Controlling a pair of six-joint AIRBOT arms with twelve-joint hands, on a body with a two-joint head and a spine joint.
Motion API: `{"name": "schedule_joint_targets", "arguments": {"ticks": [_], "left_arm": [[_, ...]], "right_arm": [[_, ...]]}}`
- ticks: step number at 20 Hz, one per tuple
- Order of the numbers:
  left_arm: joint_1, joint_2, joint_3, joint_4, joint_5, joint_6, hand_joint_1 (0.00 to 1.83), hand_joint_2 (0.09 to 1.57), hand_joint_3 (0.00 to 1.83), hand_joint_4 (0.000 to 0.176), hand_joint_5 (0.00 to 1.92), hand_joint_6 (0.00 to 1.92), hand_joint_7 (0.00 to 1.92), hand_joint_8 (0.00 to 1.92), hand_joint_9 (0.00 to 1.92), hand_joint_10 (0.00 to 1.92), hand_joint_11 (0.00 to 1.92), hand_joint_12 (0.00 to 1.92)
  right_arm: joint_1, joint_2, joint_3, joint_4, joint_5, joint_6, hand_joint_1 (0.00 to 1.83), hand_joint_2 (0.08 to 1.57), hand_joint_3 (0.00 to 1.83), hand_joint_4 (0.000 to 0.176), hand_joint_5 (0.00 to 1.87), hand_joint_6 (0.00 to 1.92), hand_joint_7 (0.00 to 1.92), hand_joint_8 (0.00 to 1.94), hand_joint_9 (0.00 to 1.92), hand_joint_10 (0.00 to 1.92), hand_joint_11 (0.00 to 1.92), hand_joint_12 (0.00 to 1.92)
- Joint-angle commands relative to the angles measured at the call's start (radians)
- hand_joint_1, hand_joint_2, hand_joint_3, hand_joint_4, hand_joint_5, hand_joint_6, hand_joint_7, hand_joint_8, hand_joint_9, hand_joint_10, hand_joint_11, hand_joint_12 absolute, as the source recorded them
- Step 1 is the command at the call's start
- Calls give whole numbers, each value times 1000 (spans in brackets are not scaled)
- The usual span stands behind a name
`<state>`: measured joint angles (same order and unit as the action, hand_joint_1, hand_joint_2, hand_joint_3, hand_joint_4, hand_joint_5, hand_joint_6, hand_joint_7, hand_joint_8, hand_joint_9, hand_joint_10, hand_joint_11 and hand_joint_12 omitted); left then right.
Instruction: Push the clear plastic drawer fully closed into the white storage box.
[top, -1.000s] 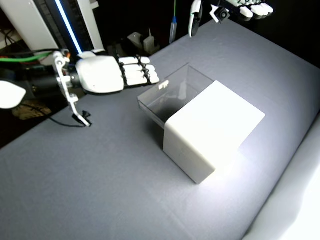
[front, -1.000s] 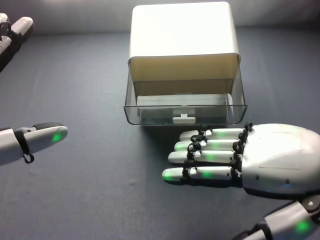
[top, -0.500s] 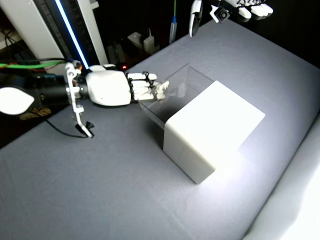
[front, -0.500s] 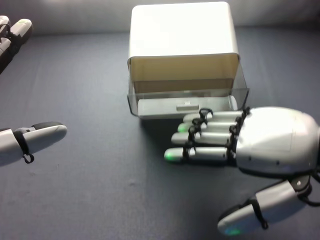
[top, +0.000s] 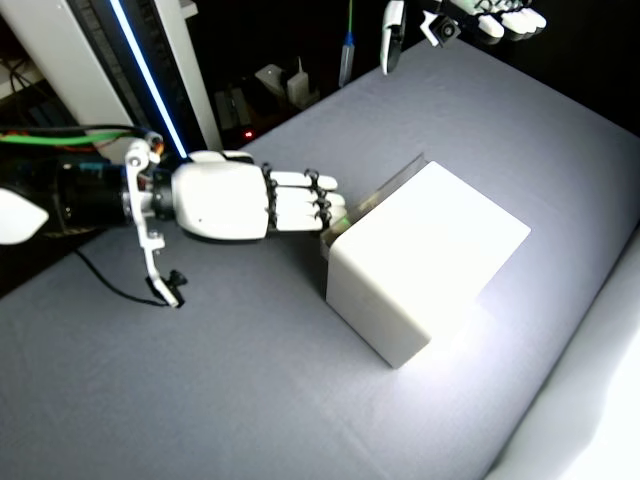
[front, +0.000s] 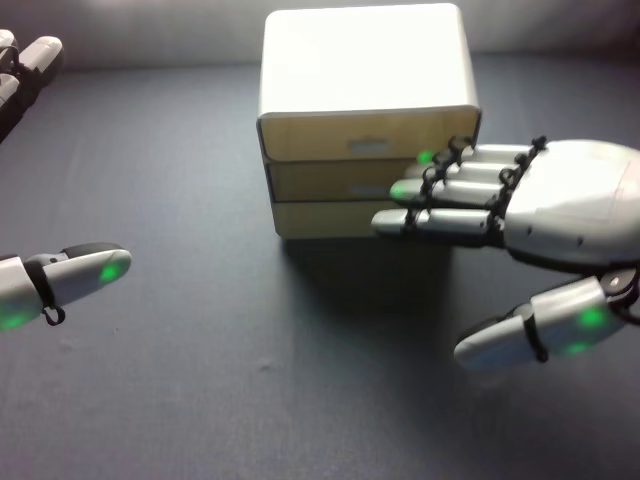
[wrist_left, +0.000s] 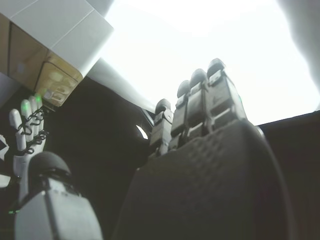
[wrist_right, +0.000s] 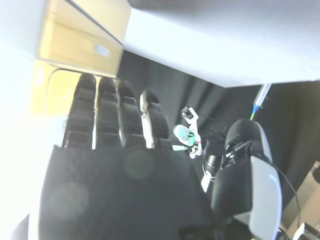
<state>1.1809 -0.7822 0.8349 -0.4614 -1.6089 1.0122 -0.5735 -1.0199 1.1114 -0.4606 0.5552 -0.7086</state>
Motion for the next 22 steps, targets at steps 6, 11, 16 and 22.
{"name": "schedule_joint_targets", "arguments": {"ticks": [6, 11, 16, 22], "left_arm": [[-3, 3, 12, 6, -124, -16, 308, 913, 18, 123, 0, 0, 0, 0, 0, 0, 0, 0], [3, 4, 12, 5, -124, -23, 331, 911, 13, 70, 0, 0, 0, 0, 0, 0, 0, 0], [9, 9, 7, 3, -124, -28, 389, 940, 22, 86, 0, 0, 0, 0, 0, 0, 0, 0], [19, 11, 1, -5, -124, -29, 355, 943, 17, 69, 0, 0, 0, 0, 0, 0, 0, 0]], "right_arm": [[35, -4, 54, 161, 74, -79, 0, 1138, 58, 11, 0, 0, 0, 0, 0, 0, 0, 0], [29, 4, 13, 176, 116, -74, 0, 1067, 16, 0, 0, 0, 0, 0, 0, 0, 0, 0], [-77, 118, -77, 179, 279, 9, 0, 1164, 57, 133, 0, 0, 0, 0, 0, 0, 0, 0], [-184, 269, -150, 322, 423, -69, 0, 1019, 0, 0, 0, 0, 0, 0, 0, 0, 0, 0]]}}
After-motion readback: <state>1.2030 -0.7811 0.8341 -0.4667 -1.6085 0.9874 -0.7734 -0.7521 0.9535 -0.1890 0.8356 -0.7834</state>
